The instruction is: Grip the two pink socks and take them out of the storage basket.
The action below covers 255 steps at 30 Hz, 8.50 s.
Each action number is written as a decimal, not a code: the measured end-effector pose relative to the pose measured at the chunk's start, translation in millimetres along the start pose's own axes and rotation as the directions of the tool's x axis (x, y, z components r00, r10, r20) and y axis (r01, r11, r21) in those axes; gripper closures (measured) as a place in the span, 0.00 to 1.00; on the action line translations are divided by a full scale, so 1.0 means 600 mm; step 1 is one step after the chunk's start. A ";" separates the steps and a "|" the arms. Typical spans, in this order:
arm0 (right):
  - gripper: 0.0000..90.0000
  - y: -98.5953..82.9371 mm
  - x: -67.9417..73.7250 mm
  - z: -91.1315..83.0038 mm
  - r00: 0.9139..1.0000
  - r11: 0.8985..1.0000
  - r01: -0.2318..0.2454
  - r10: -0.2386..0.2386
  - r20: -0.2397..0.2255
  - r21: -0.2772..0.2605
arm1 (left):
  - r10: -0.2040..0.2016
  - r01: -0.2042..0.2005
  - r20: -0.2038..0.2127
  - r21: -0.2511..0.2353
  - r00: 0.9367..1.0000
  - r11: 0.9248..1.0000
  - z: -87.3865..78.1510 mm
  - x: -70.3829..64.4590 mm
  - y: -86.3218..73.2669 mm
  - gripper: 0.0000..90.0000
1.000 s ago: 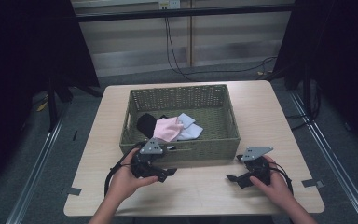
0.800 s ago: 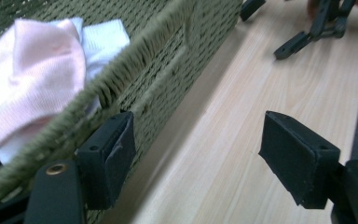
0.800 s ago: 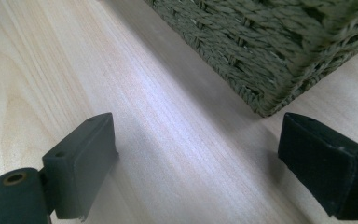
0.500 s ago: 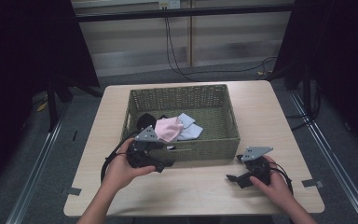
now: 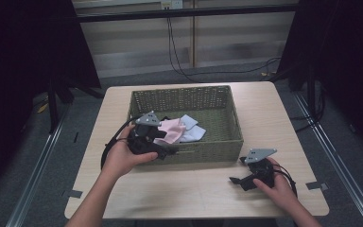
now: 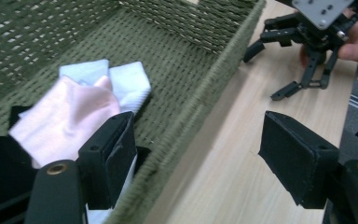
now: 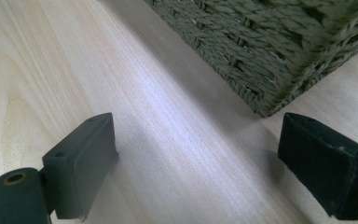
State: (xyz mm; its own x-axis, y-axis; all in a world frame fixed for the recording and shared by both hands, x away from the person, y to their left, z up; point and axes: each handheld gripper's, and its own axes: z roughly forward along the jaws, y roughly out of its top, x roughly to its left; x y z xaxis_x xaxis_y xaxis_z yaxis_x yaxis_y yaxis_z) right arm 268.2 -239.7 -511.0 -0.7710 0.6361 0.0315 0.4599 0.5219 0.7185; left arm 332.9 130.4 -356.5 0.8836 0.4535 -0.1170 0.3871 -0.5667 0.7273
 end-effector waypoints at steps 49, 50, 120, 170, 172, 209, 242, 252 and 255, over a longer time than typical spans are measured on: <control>0.12 0.000 0.000 0.000 1.000 1.000 -0.001 0.001 0.001 -0.002 | -0.136 0.155 -0.094 0.233 0.986 0.960 0.119 0.172 0.038 0.49; 0.12 0.000 0.001 0.000 1.000 1.000 -0.006 0.006 0.001 0.001 | -0.138 0.157 -0.093 0.239 0.986 0.958 0.123 0.173 0.038 0.51; 0.12 0.000 0.000 0.000 1.000 1.000 0.000 0.000 0.000 -0.004 | -0.160 0.182 -0.101 0.275 0.982 0.944 -0.024 0.174 0.149 0.97; 0.12 0.000 0.000 0.000 1.000 1.000 0.001 -0.001 0.000 -0.004 | -0.021 -0.001 0.078 0.277 0.997 0.961 -0.119 0.048 0.201 0.97; 0.12 0.000 0.000 0.000 1.000 1.000 -0.001 0.001 0.001 -0.002 | -0.013 -0.011 0.085 0.280 0.996 0.960 -0.121 0.046 0.201 0.97; 0.12 0.000 0.001 0.000 1.000 1.000 -0.003 0.003 0.000 -0.002 | 0.019 -0.085 0.233 0.277 0.972 0.957 -0.084 -0.022 0.132 0.87; 0.12 0.000 0.000 0.000 1.000 1.000 -0.002 0.002 0.000 -0.002 | 0.005 0.003 -0.030 0.239 1.000 0.971 0.047 0.125 0.088 0.42; 0.12 0.000 0.000 0.000 1.000 1.000 -0.002 0.002 0.000 -0.002 | -0.014 0.029 -0.059 0.253 0.998 0.967 0.075 0.152 0.081 0.41; 0.12 0.000 0.000 0.000 1.000 1.000 -0.002 0.002 0.000 -0.002 | -0.009 0.026 -0.063 0.274 0.998 0.961 0.085 0.160 0.078 0.41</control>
State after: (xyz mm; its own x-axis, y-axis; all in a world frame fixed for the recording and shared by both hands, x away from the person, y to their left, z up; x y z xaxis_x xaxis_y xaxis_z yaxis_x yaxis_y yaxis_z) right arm 268.1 -239.4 -511.0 -0.7701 0.6370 0.0332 0.4608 0.5196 0.7195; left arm 449.5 112.1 -368.2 0.8617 0.5010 -0.0802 0.4671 -0.7215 0.5112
